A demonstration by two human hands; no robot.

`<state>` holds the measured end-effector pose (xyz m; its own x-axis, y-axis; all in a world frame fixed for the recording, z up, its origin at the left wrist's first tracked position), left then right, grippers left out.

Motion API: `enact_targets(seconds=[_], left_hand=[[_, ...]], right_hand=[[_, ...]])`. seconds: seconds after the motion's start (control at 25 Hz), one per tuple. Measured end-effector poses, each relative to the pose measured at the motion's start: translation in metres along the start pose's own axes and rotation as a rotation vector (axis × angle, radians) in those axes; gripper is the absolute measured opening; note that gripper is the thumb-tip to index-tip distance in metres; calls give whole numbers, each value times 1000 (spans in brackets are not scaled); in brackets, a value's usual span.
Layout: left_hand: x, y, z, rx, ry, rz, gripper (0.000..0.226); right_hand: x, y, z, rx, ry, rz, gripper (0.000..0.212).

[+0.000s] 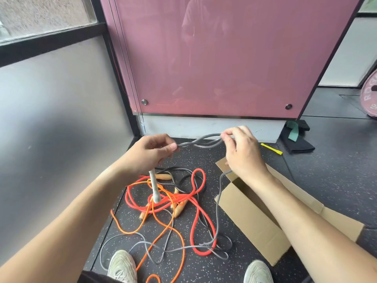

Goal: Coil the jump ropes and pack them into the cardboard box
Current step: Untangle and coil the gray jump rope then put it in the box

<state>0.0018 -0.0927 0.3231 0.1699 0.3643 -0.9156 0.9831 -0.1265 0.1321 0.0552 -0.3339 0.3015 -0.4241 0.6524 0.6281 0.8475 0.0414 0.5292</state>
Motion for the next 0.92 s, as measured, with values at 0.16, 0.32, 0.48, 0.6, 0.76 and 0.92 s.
enact_targets(seconds=[0.16, 0.32, 0.48, 0.6, 0.76, 0.92], left_hand=[[-4, -4, -13, -88, -24, 50, 11], [5, -5, -38, -359, -205, -51, 18], [16, -7, -60, -746, -286, -271, 21], [16, -7, -62, -851, -392, -292, 22], [9, -5, -46, -741, -386, -259, 21], [-1, -4, -16, -439, -387, -76, 20]], right_hand=[[-33, 7, -15, -97, -39, 483, 24], [-59, 6, -38, -115, -78, 717, 29], [-67, 5, -43, -138, -52, 815, 28], [-77, 3, -48, -136, -108, 895, 30], [-75, -5, -47, 1, -233, 931, 30], [-37, -13, -20, 220, -350, 429, 46]])
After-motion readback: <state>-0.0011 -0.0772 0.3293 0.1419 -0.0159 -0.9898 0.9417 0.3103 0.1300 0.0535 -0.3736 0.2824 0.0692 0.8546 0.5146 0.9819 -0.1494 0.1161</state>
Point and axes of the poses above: each hand's wrist, its own y-axis towards the middle knuckle, its own z-axis out of the palm, x = y × z, the point moved 2 cm from there along y, towards the middle knuckle, and after that the axes turned 5 degrees about z, right-handed, at the moved point
